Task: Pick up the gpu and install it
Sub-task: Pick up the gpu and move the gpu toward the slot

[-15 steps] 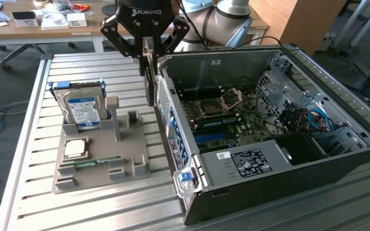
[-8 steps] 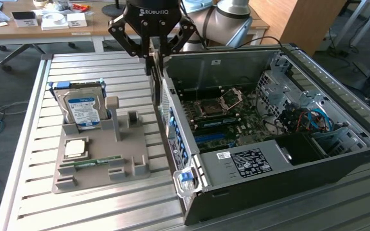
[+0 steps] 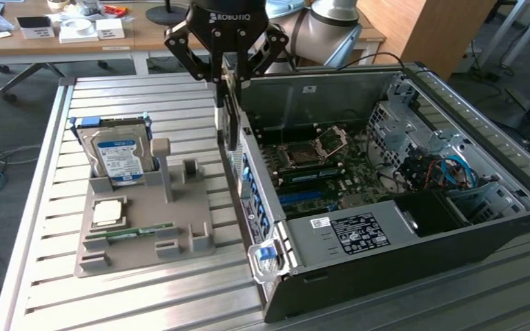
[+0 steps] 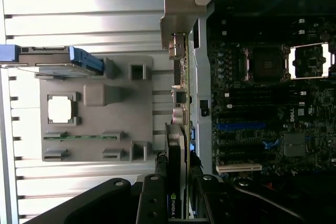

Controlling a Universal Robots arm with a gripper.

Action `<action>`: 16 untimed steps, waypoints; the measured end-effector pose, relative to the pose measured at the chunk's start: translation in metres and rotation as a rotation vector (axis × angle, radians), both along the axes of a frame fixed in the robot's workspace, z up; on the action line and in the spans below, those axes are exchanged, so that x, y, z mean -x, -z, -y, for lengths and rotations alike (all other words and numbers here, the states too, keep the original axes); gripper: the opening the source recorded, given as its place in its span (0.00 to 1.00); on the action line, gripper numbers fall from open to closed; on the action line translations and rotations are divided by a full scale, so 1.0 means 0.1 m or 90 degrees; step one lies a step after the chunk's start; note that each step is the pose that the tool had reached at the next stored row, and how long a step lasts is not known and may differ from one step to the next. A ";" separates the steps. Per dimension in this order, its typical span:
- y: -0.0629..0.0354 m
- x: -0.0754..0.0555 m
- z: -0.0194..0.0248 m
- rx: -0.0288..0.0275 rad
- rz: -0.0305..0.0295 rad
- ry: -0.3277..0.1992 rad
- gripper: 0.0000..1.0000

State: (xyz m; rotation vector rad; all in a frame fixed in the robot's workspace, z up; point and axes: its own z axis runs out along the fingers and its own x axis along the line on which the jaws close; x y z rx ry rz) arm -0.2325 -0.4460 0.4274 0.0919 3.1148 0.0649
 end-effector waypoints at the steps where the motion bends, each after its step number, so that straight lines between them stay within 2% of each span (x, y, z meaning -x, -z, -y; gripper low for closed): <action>1: 0.000 0.00 0.000 0.0000 0.0000 0.000 0.27; 10: -0.015 -0.01 0.000 0.0000 -0.0011 0.000 0.27; 16: -0.021 -0.06 0.000 0.0000 -0.0056 0.000 0.27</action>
